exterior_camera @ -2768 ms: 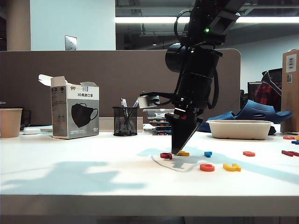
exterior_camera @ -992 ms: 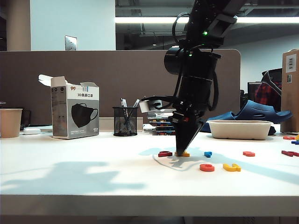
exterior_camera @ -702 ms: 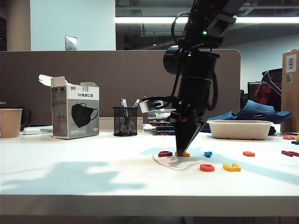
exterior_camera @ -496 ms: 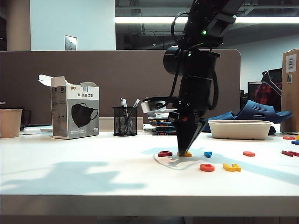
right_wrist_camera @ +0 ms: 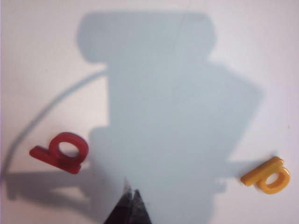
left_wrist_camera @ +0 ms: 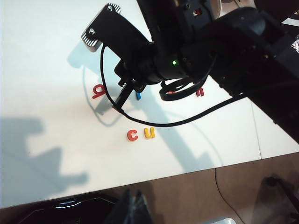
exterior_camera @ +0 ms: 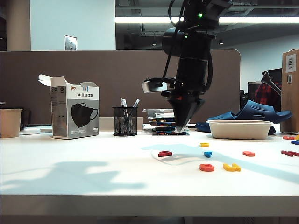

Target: Select the appropriate letters from the row of letter magnets placed on the table to arrange into the word "cup".

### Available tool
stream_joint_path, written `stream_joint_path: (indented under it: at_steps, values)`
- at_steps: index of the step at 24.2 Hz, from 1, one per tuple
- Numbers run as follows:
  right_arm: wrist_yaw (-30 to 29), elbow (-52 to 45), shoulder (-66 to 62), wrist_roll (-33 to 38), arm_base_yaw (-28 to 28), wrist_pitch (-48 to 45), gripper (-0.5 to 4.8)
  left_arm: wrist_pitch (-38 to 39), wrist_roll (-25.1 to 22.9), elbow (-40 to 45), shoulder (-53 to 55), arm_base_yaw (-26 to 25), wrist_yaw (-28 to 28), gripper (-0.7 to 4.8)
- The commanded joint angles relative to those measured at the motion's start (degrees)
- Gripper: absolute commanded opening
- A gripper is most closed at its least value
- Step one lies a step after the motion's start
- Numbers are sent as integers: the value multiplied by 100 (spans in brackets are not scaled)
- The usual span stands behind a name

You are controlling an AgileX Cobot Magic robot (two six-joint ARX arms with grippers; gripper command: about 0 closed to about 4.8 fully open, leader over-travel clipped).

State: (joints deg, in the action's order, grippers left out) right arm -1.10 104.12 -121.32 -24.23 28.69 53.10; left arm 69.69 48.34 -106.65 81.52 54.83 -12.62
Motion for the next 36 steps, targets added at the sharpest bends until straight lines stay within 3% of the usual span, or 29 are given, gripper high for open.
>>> stream_joint_path:
  at_steps: [1,6,13,26,30,36]
  values:
    - [-2,225,31,52,4,98,-1,-15,11,-17,-15,2,-22,-5]
    - [68,693,31,378,4,116,-1,-15,11,-17,-13,2,-24,-5]
    - [1652,791,31,1884,2,133,14,-15,11,-17,-15,2,-22,-5]
    - [1095,1799,28,2883,-337,1043,27,-13,11,-17,-15,2,-24,-5]
    - [354,2323,26,3333,-671,1390,27,-15,11,-17,-15,2,-22,-5]
    - [70,2468,17,3633,-990,1467,28,-15,11,-17,-15,2,-22,-5]
